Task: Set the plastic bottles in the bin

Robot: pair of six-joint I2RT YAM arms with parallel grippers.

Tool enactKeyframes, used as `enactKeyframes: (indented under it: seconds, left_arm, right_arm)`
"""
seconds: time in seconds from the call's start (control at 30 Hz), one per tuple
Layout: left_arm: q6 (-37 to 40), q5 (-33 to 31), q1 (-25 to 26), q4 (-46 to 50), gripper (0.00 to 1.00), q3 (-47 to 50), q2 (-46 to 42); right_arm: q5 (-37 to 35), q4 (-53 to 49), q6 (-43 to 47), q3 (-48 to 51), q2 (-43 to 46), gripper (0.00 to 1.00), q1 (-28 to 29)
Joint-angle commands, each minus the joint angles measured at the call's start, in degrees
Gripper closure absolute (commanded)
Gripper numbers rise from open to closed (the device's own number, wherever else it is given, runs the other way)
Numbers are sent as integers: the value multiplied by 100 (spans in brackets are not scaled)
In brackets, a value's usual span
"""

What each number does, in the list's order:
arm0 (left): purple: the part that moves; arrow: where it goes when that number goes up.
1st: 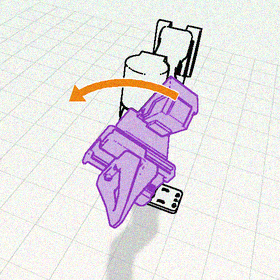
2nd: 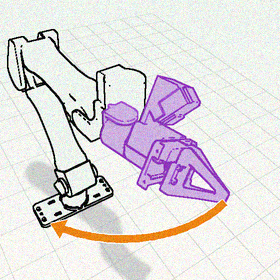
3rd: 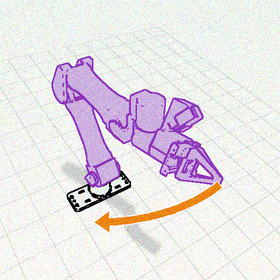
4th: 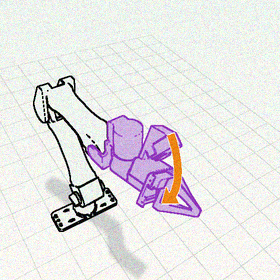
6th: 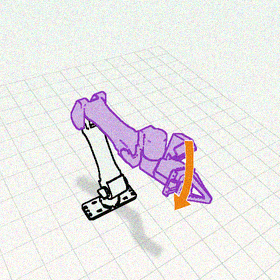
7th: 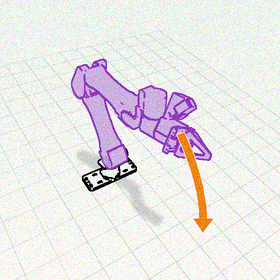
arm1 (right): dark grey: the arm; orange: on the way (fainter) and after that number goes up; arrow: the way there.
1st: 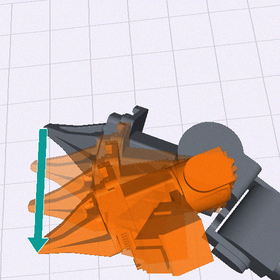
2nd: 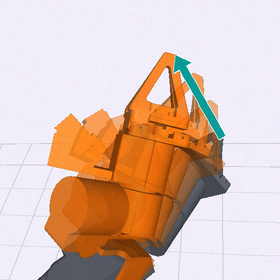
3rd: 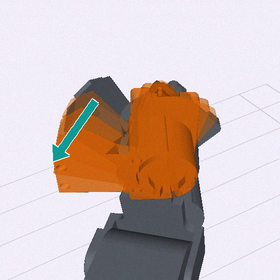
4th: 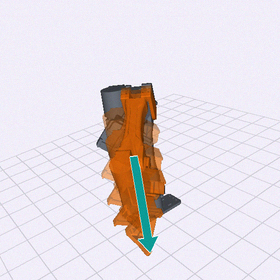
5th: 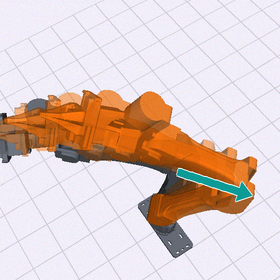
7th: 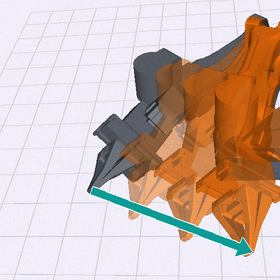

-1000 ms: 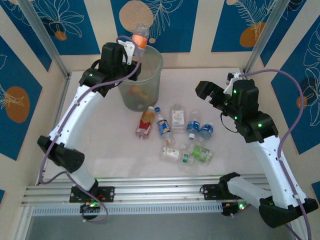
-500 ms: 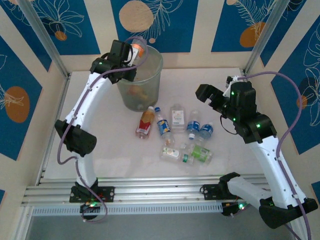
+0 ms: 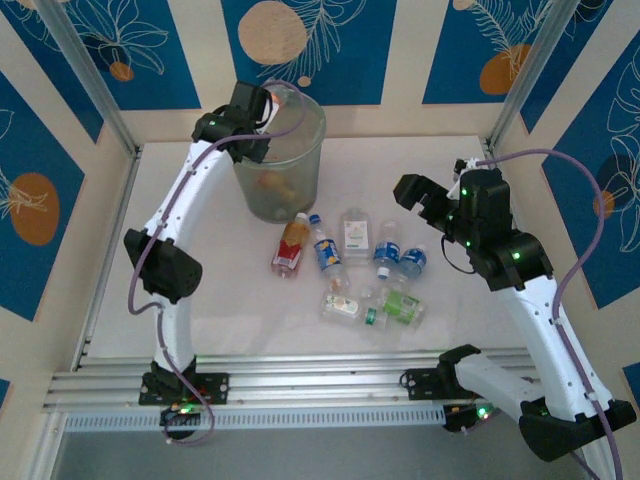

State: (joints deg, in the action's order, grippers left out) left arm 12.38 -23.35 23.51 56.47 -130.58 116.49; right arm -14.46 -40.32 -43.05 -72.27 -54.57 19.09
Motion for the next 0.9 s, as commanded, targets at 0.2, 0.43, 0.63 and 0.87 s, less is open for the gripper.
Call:
enactKeyframes:
  seconds: [0.2,0.43,0.63,0.87]
  left_arm:
    - [539,-605,-65,-140,41,-367,122]
    - [616,-916,-73,-197,37,-459,64]
    - [417,-718,-68,-184,29,-468,-251]
    - [-210,-60,-53,52,4,-392,-841]
  right_arm:
    - [-134,-77,-76,59,128,1,-28]
    - [-342,-338,-84,54,139,1,-37]
    - [-652,-907,-177,199,122,1,-59]
    - [-612,-1500,-320,620,95,0,-358]
